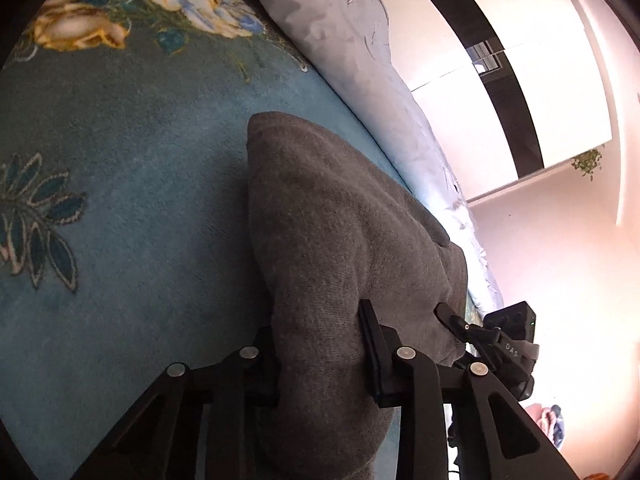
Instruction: Fold clothes
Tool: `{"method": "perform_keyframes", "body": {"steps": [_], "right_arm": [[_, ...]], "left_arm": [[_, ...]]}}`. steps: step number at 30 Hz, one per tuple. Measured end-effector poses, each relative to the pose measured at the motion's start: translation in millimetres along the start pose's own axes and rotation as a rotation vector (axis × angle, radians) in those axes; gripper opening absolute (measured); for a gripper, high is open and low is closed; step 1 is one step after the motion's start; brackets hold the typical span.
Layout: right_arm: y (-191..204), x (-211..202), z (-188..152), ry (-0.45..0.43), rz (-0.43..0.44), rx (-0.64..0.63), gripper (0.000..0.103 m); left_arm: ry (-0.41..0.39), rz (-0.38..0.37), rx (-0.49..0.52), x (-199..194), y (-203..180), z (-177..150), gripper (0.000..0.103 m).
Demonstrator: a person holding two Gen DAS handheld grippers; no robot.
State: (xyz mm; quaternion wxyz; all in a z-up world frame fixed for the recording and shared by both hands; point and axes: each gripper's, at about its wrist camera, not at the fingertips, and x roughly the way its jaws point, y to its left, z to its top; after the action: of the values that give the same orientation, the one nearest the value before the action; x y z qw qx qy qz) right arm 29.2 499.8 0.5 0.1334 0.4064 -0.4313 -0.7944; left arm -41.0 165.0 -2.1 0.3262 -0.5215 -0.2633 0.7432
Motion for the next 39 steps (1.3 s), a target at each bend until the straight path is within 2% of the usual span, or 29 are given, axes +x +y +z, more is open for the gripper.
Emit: {"method": "perform_keyframes", "body": {"steps": [5,9,14,17,23,26,29,34,39], "right_arm": [[27,-41,-19,-0.013,0.020,-0.042,0.029],[41,-84,-45,-0.033,0.027,-0.055,0.029],[67,-154,-74,-0.112,0.018,-0.079,0.029],[92,-211,-89,-0.177,-0.016,-0.134,0.029],[151,-351,-120,-0.336,-0.150,-0.295,0.029],[159,-426,-131,-0.410,-0.216,-0.313,0.029],[150,-497,-139,-0.471,-0.271,-0.282,0.029],[124,-604,-159,-0.557,-0.362,-0.214,0.029],[91,-695,-191,-0.642,-0.439,-0.121,0.030]], "left_arm": [[-0.013,0.016,0.081,-35,-43,-34,0.030],[-0.010,-0.011,0.131,-60,-74,-59,0.030],[-0.001,-0.035,0.246,-86,-133,-89,0.030],[-0.021,-0.089,0.345,-103,-182,-108,0.030],[-0.014,-0.245,0.532,-120,-304,-142,0.030],[0.026,-0.316,0.624,-113,-375,-160,0.031],[0.088,-0.369,0.664,-92,-437,-179,0.031],[0.188,-0.416,0.761,-48,-540,-237,0.031],[0.324,-0.490,0.823,-5,-615,-306,0.032]]}}
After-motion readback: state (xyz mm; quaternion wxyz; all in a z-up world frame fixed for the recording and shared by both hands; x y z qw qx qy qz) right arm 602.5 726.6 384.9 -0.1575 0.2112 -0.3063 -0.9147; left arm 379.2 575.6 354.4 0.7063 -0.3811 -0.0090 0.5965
